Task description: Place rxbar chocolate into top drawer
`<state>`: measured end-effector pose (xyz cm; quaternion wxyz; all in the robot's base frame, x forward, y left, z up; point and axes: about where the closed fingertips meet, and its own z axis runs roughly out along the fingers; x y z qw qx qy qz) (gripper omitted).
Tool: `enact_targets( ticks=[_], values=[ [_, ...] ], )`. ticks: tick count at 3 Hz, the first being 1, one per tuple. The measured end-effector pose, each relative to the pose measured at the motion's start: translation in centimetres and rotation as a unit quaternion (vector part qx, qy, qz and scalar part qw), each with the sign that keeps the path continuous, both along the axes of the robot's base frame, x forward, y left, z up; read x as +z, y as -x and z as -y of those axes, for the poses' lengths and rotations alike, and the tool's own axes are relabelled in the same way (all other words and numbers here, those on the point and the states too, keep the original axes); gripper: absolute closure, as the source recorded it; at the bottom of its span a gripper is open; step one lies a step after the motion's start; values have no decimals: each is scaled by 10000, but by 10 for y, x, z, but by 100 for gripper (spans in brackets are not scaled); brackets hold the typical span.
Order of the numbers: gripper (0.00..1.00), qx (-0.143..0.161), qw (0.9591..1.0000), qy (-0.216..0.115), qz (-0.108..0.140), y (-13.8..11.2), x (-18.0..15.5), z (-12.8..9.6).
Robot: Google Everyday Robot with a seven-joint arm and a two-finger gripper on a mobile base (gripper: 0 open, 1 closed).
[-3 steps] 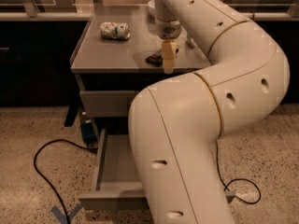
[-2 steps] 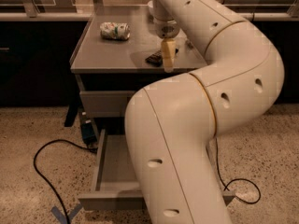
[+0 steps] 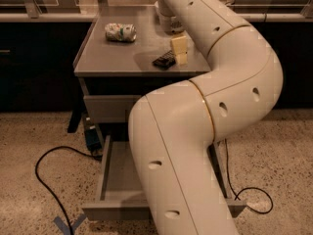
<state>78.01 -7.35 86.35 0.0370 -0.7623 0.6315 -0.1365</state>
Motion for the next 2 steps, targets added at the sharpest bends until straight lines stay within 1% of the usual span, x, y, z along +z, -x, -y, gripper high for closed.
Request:
enact_targets(
  ticks=[1,2],
  values=[
    [0,498,9985,-180,-138,0,-5,2],
    [0,759,9960,-406,-244,-2,-18,5]
  ],
)
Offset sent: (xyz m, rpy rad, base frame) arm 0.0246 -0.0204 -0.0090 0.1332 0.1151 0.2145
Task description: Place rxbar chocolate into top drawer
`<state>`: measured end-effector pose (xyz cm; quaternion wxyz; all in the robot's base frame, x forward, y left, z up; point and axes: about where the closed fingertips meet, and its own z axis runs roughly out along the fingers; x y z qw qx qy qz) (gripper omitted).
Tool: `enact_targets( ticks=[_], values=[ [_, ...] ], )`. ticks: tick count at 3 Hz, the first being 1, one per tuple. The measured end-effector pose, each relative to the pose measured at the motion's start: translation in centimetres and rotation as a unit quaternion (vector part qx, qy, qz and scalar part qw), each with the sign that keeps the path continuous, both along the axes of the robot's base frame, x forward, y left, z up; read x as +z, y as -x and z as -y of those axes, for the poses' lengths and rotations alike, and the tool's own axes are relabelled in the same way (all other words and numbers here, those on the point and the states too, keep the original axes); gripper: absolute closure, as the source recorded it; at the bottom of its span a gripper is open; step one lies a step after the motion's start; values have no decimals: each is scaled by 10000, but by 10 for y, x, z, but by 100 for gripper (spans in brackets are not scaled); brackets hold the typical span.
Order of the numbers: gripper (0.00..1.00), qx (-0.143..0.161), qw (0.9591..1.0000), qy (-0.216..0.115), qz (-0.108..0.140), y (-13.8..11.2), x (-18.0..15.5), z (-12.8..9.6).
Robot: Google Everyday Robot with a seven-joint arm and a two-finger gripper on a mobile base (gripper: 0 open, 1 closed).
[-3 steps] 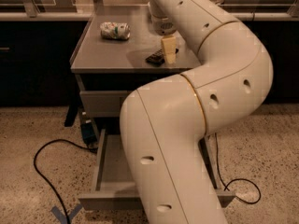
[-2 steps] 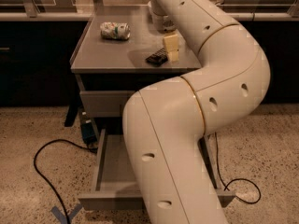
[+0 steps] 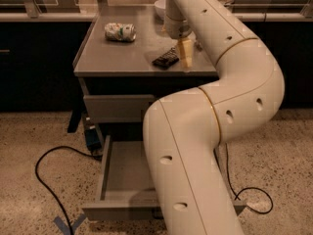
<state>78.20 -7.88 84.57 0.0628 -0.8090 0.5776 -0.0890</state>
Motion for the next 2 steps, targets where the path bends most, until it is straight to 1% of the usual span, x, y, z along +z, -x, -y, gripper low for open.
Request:
enact_targets(
  ticks=[1,2],
  values=[
    [0,127,9997,-115,-158,-4,-22,0],
    [18,132,9998,-141,-80,-10,-25,-3]
  ],
)
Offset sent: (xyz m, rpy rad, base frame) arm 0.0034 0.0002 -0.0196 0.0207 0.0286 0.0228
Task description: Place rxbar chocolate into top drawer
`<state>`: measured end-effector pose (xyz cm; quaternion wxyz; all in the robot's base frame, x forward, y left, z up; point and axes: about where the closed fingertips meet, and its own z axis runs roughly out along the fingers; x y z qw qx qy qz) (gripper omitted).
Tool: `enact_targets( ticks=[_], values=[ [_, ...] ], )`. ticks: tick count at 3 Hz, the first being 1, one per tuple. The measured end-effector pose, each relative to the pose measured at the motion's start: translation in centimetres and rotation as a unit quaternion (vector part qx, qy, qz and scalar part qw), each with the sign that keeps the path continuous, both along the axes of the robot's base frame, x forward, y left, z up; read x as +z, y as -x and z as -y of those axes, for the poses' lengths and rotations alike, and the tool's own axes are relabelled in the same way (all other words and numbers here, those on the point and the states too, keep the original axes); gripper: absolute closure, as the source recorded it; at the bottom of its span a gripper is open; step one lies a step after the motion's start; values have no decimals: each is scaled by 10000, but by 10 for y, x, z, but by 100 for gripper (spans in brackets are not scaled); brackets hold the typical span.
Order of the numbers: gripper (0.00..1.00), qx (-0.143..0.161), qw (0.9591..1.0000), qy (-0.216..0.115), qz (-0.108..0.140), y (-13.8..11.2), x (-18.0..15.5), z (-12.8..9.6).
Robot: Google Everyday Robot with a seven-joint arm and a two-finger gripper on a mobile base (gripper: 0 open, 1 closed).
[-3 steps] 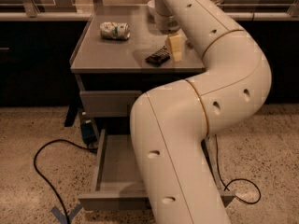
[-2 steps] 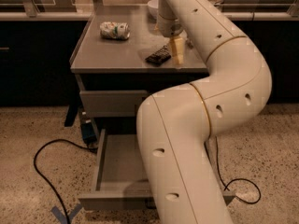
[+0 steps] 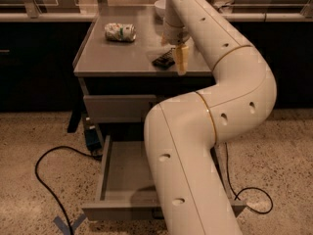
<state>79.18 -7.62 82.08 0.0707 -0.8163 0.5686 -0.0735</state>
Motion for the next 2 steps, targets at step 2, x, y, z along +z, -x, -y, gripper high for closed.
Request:
enact_targets(
  ticks=[2],
  values=[
    [66,2,10000,-22,58,-5,-3,-2]
  ],
)
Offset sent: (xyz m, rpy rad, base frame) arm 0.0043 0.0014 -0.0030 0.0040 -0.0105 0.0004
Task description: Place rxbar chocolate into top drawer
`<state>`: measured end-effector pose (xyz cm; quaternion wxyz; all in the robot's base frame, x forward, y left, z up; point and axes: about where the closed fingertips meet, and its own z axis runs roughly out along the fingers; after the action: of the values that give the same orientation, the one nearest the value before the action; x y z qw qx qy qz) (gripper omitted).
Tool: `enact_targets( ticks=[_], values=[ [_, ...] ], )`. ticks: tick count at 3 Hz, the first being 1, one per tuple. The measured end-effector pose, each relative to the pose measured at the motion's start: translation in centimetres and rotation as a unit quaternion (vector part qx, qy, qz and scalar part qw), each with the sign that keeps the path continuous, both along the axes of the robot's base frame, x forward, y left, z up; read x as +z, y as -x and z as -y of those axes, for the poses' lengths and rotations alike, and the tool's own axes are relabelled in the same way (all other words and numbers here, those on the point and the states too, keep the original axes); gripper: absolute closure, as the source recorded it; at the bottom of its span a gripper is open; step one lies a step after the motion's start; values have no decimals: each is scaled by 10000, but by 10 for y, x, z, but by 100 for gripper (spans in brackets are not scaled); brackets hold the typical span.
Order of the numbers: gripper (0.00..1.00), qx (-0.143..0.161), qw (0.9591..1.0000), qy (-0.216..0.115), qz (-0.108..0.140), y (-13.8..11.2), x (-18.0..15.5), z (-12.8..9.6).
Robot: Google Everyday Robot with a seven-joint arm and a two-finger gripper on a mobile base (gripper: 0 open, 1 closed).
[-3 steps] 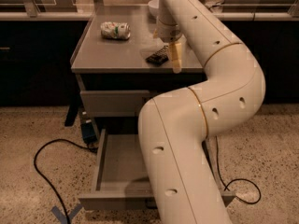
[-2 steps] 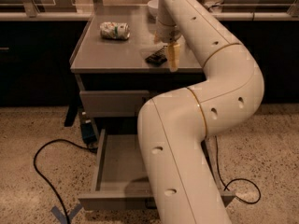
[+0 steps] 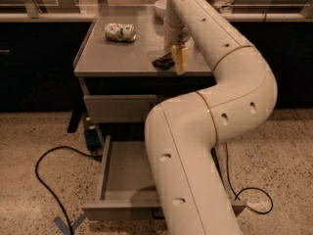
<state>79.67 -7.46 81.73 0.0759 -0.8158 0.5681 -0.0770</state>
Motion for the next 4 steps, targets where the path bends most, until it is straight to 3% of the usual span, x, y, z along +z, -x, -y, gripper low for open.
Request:
enact_targets(
  ticks=[1,2,4],
  values=[
    [88,0,10000,0,0,0,0,0],
    [100,0,10000,0,0,1,3,0],
    [100,-133,9985,-266,458,5,47,-39]
  ],
)
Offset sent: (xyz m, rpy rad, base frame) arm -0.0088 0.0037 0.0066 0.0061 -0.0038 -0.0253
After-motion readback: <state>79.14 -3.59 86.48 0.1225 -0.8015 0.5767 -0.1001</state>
